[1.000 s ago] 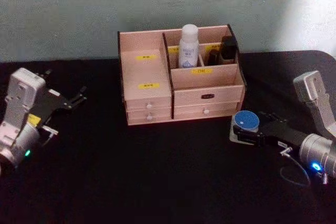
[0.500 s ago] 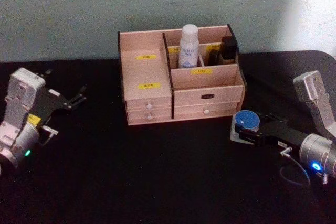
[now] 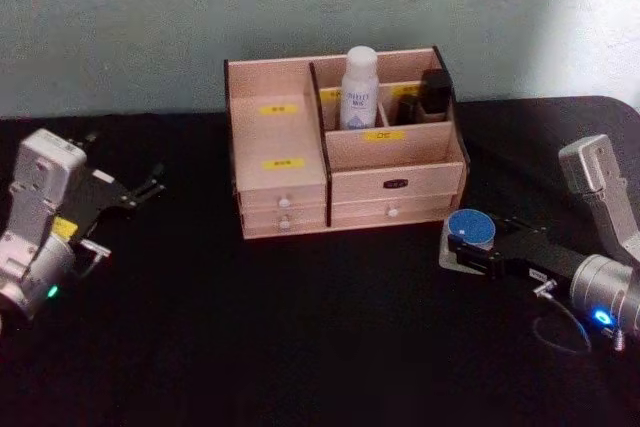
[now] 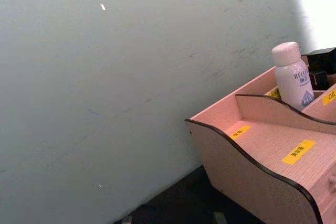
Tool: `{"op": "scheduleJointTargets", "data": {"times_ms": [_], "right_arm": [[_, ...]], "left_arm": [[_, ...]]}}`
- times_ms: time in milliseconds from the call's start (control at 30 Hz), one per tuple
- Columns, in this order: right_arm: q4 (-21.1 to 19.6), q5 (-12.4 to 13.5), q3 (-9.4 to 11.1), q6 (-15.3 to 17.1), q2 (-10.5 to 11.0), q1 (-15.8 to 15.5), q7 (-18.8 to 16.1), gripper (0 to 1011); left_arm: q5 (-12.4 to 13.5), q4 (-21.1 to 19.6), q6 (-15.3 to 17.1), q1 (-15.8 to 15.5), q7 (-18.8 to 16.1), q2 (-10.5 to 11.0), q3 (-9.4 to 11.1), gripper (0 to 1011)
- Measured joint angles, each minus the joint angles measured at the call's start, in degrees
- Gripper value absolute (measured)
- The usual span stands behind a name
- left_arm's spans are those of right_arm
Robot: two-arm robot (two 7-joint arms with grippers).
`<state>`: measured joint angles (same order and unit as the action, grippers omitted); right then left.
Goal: Pick up the facial cleanser and watermelon frost from the table and place them into the tiered storage box.
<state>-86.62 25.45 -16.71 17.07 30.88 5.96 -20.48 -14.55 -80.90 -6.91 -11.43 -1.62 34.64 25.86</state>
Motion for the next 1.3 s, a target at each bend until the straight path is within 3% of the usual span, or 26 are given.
{"op": "scheduleJointTargets", "data": {"times_ms": [367, 833, 1033, 1300], "right_arm": [[0.01, -0.03, -0.07, -0.1, 0.1, 0.01, -0.24, 728], [-2.24, 0.43, -1.34, -2.13, 2.05, 1.64, -4.7, 728], [-4.09, 1.31, -2.87, -2.26, 2.33, 3.56, -6.59, 728], [-4.66, 1.36, -6.84, -1.69, 1.28, 8.28, -8.34, 728]], "left_arm": [[0.01, 0.0, 0.0, 0.0, 0.0, 0.0, 0.0, 1001], [0.0, 0.0, 0.0, -0.01, 0.0, 0.0, 0.0, 1001], [0.0, 0.0, 0.0, 0.0, 0.0, 0.0, 0.0, 1001], [0.0, 0.0, 0.0, 0.0, 0.0, 0.0, 0.0, 1001]]}}
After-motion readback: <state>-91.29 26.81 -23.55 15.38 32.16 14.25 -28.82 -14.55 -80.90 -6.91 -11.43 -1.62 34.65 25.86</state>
